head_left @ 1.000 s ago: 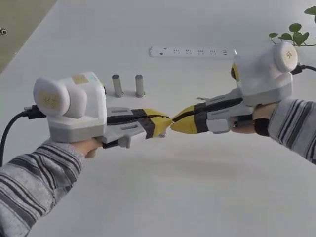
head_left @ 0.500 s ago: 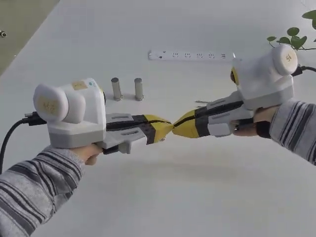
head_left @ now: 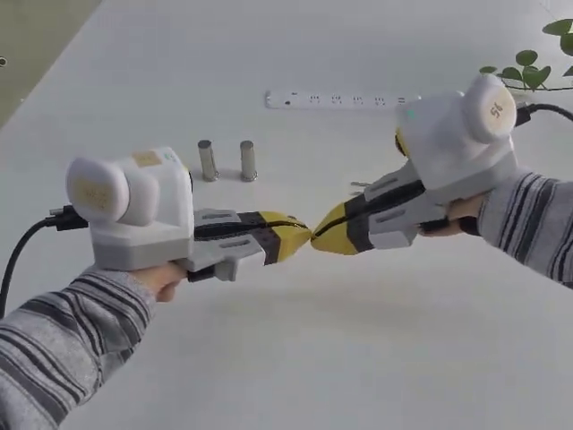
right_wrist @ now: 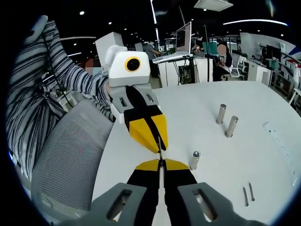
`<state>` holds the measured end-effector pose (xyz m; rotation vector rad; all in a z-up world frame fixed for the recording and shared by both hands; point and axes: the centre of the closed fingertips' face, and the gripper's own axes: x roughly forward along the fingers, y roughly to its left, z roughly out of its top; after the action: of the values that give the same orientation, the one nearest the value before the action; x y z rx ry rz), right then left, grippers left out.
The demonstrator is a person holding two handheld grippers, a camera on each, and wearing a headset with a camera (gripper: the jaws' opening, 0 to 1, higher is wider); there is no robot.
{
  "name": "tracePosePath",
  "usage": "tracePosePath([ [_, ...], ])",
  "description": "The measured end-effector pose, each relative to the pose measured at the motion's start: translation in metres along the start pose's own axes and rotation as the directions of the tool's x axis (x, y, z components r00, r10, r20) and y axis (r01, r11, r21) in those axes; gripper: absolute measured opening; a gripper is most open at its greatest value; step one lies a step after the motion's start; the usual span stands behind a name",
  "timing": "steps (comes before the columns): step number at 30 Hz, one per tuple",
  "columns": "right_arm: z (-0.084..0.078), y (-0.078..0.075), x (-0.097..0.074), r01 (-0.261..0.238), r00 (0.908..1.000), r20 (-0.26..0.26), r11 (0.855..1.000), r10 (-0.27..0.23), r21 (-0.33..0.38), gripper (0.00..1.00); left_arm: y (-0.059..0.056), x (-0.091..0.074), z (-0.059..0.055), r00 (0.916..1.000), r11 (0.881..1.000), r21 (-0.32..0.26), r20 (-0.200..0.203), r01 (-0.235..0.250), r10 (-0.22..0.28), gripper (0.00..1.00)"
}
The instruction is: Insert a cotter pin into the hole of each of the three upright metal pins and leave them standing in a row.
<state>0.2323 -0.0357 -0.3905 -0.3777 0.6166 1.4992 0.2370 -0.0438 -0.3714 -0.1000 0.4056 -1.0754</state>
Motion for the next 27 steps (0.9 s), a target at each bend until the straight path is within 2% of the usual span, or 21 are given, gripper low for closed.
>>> tracePosePath([
  [3,-0.002,-0.003,0.001,0.010,0.9996,-0.026,1.000,-0.011,-0.021,0.00,0.003,0.002,0.000,0.9998,0.999,0.028,0.005,-0.021,0.021,0.01],
  [8,-0.014,-0.011,0.002,0.033,0.9949,-0.094,0.998,-0.038,-0.050,0.00,0.010,0.003,-0.001,0.9988,0.999,0.028,0.014,-0.047,0.046,0.05],
  [12,-0.027,-0.022,0.002,0.075,0.9839,-0.156,0.994,-0.087,-0.082,0.00,0.017,0.003,-0.002,0.9958,0.995,0.041,0.026,-0.089,0.088,0.09],
  [15,-0.030,-0.028,0.002,0.089,0.9784,-0.177,0.991,-0.107,-0.102,0.00,0.023,0.003,-0.004,0.9913,0.989,0.066,0.021,-0.131,0.130,0.11],
  [17,-0.038,-0.036,0.000,0.110,0.9637,-0.228,0.984,-0.139,-0.137,0.00,0.026,0.003,-0.005,0.9885,0.986,0.072,0.020,-0.151,0.150,0.11],
  [19,-0.042,-0.040,0.000,0.119,0.9555,-0.250,0.980,-0.157,-0.162,0.00,0.032,0.003,-0.006,0.9842,0.982,0.069,0.024,-0.177,0.176,0.12],
  [20,-0.042,-0.040,0.002,0.116,0.9566,-0.249,0.981,-0.152,-0.156,0.00,0.034,0.003,-0.008,0.9814,0.979,0.070,0.025,-0.192,0.190,0.12],
  [24,-0.046,-0.045,0.004,0.111,0.9499,-0.270,0.978,-0.157,-0.179,0.00,0.044,0.004,-0.015,0.9709,0.968,0.082,0.010,-0.239,0.239,0.14],
  [25,-0.047,-0.046,0.005,0.110,0.9485,-0.275,0.978,-0.157,-0.178,0.00,0.049,0.004,-0.019,0.9653,0.962,0.083,-0.004,-0.260,0.261,0.15],
  [26,-0.050,-0.049,0.006,0.109,0.9474,-0.279,0.978,-0.157,-0.180,0.00,0.050,0.005,-0.022,0.9631,0.960,0.087,-0.013,-0.267,0.269,0.15],
  [27,-0.051,-0.052,0.007,0.112,0.9459,-0.281,0.976,-0.162,-0.185,0.00,0.055,0.005,-0.027,0.9555,0.953,0.083,-0.026,-0.291,0.294,0.15],
])
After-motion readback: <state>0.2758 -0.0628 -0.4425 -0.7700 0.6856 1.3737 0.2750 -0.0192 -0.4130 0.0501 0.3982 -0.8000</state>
